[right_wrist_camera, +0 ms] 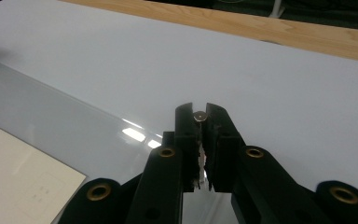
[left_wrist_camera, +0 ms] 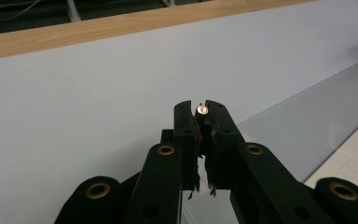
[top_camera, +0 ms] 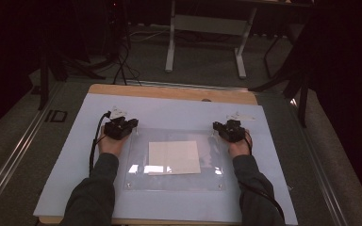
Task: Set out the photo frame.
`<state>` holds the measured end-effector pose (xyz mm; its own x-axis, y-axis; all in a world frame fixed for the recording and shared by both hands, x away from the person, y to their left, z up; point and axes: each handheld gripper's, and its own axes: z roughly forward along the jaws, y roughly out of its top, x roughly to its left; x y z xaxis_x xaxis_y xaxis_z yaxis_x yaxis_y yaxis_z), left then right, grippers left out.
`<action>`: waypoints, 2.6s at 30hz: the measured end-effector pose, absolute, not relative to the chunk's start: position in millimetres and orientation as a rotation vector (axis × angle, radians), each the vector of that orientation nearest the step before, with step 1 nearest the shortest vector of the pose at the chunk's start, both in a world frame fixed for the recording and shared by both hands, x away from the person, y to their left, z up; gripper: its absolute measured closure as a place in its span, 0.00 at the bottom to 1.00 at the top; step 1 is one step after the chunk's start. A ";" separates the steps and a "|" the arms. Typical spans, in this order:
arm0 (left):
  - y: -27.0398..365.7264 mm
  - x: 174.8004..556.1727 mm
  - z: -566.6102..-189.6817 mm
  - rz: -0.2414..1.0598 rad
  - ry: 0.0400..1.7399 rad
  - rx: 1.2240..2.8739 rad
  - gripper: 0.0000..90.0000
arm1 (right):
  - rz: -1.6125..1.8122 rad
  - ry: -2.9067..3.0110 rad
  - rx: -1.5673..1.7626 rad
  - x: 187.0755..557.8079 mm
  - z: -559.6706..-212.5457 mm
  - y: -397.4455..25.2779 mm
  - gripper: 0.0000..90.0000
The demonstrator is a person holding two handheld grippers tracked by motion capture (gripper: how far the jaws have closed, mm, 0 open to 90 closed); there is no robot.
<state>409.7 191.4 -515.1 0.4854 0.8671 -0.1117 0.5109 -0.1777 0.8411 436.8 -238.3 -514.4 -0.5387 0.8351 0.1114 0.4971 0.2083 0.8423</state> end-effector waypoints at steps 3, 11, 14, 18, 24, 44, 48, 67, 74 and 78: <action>192.4 411.6 -515.6 0.485 1.157 1.833 0.94 | 1.254 2.131 1.248 437.8 -513.5 -238.4 0.94; 192.6 418.3 -514.9 0.447 1.180 1.833 0.95 | 1.243 2.154 1.284 442.8 -510.9 -238.6 0.94; 192.2 421.1 -514.4 0.439 1.194 1.835 0.95 | 1.236 2.160 1.300 445.0 -510.1 -238.1 0.94; 192.8 426.2 -514.3 0.415 1.213 1.828 0.96 | 1.238 2.157 1.333 448.5 -509.9 -237.6 0.94; 193.2 431.5 -513.3 0.393 1.233 1.830 0.96 | 1.237 2.157 1.352 452.9 -509.7 -237.4 0.95; 191.9 447.5 -512.2 0.320 1.332 1.784 0.96 | 1.219 2.151 1.410 465.3 -507.9 -234.3 0.94; 191.9 448.0 -512.1 0.317 1.332 1.784 0.96 | 1.202 2.153 1.392 464.3 -507.5 -233.4 0.94; 192.3 451.0 -512.6 0.296 1.356 1.768 0.96 | 1.259 2.126 1.280 425.8 -504.5 -258.8 0.79; 192.4 451.7 -512.8 0.293 1.359 1.766 0.96 | 1.232 2.159 1.221 405.7 -509.1 -265.1 0.79; 192.5 452.1 -512.9 0.291 1.362 1.765 0.96 | 1.222 2.166 1.195 395.9 -509.8 -266.5 0.79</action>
<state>452.1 192.5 -512.9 0.3754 0.8746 -0.3068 0.6729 -0.0296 0.7391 395.9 -266.5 -509.8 -0.5661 0.8208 0.0767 0.4899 0.2601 0.8321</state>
